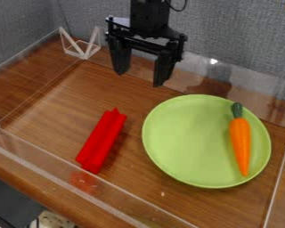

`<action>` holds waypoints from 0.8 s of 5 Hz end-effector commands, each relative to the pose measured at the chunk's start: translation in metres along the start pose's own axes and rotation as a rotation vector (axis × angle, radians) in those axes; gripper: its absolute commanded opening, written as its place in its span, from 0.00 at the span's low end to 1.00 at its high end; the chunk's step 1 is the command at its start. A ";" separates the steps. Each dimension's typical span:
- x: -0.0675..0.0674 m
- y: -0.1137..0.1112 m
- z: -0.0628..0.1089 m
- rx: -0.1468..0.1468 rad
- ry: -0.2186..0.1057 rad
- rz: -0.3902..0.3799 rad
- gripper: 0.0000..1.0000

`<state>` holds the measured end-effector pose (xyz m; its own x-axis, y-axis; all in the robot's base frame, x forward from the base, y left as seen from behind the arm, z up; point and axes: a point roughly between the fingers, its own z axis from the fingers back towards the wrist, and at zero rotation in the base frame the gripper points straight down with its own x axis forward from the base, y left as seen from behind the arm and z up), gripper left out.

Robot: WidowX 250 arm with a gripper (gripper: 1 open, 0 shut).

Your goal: Move the red object from the green plate to the table

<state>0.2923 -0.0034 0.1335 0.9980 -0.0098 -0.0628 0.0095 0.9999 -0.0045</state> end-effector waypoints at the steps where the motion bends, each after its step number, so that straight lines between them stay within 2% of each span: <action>1: -0.019 0.005 -0.022 0.008 0.011 0.025 1.00; 2: -0.035 0.013 -0.052 0.015 0.025 0.028 1.00; 3: -0.037 0.027 -0.071 0.019 0.022 0.038 1.00; 4: -0.041 0.044 -0.074 0.019 0.027 0.054 0.00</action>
<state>0.2447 0.0389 0.0563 0.9926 0.0434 -0.1137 -0.0417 0.9990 0.0173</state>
